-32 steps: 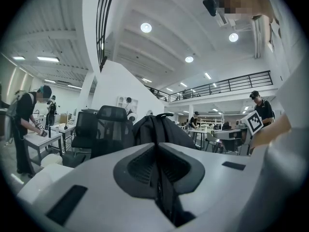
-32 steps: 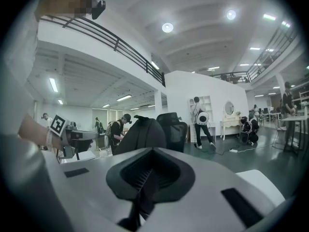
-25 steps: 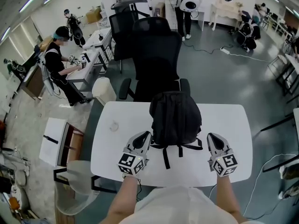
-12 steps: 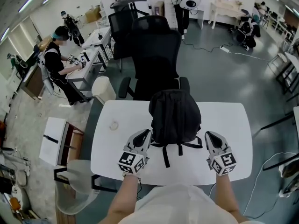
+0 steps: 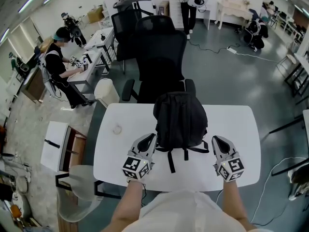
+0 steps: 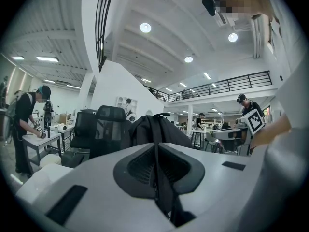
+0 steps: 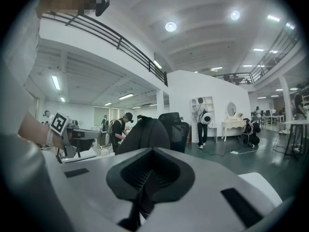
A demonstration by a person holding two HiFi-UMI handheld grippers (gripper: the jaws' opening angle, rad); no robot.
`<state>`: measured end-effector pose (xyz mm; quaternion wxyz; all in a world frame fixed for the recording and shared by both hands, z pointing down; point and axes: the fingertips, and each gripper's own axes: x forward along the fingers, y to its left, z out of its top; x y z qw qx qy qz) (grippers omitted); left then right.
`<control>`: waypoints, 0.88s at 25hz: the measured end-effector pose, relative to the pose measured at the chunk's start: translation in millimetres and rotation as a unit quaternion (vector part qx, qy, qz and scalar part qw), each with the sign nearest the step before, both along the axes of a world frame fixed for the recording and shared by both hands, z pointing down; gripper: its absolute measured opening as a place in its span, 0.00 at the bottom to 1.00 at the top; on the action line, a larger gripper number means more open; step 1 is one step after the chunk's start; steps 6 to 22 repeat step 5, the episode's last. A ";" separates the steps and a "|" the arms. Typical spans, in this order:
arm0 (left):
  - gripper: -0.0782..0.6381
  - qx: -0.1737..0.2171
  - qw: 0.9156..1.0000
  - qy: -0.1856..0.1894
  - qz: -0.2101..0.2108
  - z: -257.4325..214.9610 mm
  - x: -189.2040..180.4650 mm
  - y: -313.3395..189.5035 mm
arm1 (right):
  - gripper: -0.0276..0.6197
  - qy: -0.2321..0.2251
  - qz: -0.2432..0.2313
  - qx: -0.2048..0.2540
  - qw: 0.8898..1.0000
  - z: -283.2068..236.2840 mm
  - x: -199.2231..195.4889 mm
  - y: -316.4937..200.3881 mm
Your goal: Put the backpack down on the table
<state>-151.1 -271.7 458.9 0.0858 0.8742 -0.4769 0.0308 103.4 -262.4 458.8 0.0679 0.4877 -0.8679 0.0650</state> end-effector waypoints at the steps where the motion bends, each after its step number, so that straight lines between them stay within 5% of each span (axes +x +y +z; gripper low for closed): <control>1: 0.16 0.000 1.000 0.000 0.000 0.0 0.6 0.1 | 0.07 0.000 0.000 0.000 1.000 0.0 0.4 0.3; 22: 0.16 0.003 1.000 -0.001 -0.001 -2.4 2.0 -0.4 | 0.07 0.000 0.000 0.002 1.000 -1.9 1.7 0.7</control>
